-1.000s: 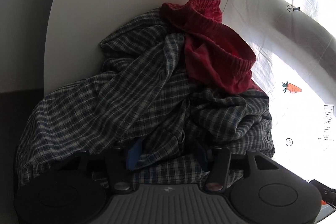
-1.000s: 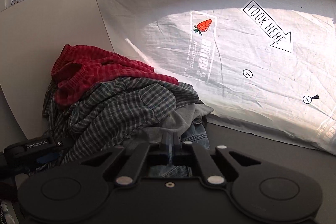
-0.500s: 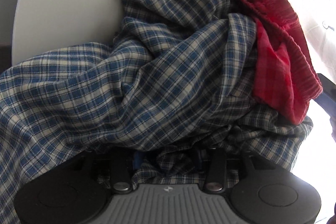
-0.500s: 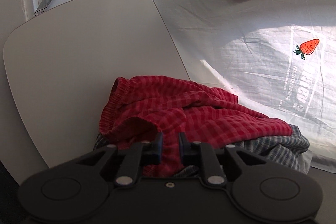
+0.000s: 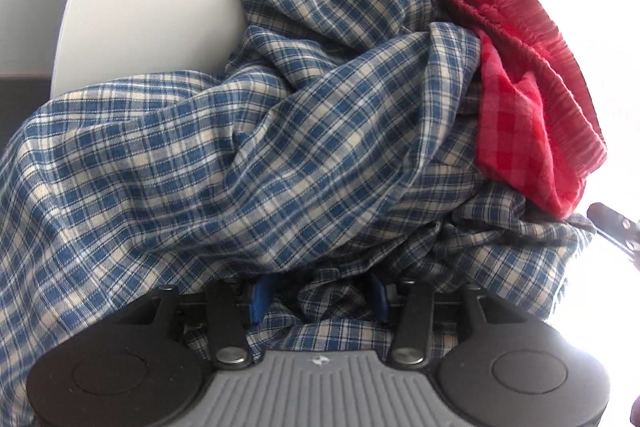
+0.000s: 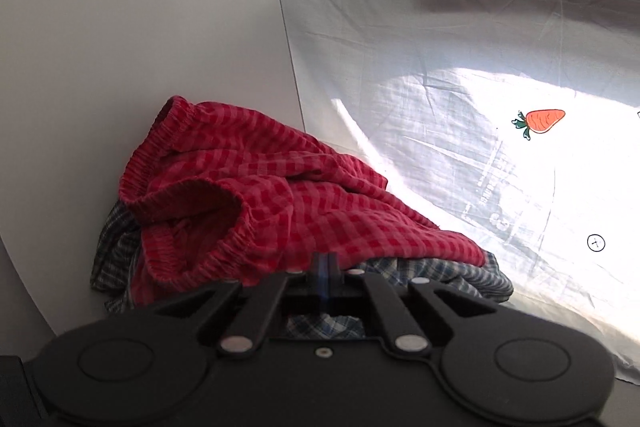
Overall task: Fold clothes
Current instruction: 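Reach both tools into the clothes pile and grasp the red checked garment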
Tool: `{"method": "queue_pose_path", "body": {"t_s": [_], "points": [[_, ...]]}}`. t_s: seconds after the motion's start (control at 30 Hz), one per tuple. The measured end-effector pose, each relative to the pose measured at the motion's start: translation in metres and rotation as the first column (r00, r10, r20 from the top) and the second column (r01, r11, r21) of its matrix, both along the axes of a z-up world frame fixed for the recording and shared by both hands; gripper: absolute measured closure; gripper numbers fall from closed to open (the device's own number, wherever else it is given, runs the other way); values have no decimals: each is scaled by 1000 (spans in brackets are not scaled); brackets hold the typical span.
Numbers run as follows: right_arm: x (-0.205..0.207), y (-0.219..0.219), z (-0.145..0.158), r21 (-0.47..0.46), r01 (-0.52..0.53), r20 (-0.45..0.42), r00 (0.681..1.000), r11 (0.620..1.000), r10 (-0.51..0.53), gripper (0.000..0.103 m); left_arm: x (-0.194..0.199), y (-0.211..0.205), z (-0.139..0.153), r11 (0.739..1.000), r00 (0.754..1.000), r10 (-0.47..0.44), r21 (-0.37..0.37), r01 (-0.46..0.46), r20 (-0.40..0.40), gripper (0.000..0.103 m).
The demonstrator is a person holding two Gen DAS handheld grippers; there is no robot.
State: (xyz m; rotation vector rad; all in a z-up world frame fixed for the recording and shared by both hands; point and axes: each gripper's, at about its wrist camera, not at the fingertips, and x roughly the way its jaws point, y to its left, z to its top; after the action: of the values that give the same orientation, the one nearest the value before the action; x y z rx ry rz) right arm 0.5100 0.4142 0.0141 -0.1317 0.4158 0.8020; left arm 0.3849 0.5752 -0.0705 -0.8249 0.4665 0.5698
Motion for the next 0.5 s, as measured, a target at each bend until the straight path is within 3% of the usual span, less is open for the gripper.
{"method": "queue_pose_path", "body": {"t_s": [0.07,0.23,0.33,0.37,0.5], "points": [[-4,-37,10,15,63,42,997,998,-64,103,-4,-17,9,998,999,0,60,2,-33,46],[0,-112,35,116,75,-70,995,990,-68,100,-22,-53,19,997,998,56,60,-55,-14,42],[-14,-122,41,107,23,-26,999,994,-20,85,-27,-54,21,995,997,77,59,-76,-20,36],[-18,-121,42,116,9,-29,1000,993,-6,75,-32,-54,19,995,996,78,68,-75,-33,33],[-27,-104,42,141,-46,-59,997,989,55,70,-36,-41,12,996,994,76,53,-72,-76,27]]}}
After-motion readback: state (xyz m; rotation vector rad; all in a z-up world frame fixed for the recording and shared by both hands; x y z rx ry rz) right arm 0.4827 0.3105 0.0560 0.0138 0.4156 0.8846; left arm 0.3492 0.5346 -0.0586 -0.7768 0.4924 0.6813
